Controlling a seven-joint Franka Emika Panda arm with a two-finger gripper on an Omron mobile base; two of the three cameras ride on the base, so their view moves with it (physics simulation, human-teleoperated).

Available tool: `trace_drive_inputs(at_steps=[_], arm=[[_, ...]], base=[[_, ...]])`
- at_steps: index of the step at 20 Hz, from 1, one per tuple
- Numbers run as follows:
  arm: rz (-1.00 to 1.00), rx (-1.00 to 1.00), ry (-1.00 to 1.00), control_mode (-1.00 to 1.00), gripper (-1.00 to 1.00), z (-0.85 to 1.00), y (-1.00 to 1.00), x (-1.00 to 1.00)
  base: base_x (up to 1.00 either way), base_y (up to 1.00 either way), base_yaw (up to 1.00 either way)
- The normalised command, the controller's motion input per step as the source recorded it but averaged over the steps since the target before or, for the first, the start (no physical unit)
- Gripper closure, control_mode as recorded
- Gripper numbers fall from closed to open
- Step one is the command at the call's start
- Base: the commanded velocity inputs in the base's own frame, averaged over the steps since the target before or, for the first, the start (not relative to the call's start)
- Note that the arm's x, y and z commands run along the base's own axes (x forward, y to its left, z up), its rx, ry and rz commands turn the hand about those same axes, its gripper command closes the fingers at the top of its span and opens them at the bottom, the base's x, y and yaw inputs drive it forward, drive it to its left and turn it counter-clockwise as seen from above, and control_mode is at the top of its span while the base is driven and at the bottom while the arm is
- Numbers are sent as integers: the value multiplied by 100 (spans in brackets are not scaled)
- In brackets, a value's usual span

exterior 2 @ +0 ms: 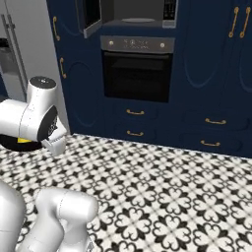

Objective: Pick the lemon from the sink and place it in the bowl. Then pick the bowl and place it in the microwave. Then close the microwave door and press the start button.

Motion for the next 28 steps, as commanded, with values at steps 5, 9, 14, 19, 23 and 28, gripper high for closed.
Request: trace_drive_inputs(at_steps=[5, 9, 14, 19, 23, 28], arm=[[0, 0, 0, 100, 100, 0, 0, 0], [0, 0, 0, 100, 100, 0, 0, 0], [0, 0, 0, 100, 100, 0, 0, 0], [0, 0, 0, 100, 100, 0, 0, 0], [0, 0, 0, 100, 100, 0, 0, 0], [0, 0, 0, 100, 100, 0, 0, 0]], base=[[64, -47, 6], [39, -46, 8], [44, -53, 8], [49, -49, 7], [62, -36, 4], [77, -12, 0]])
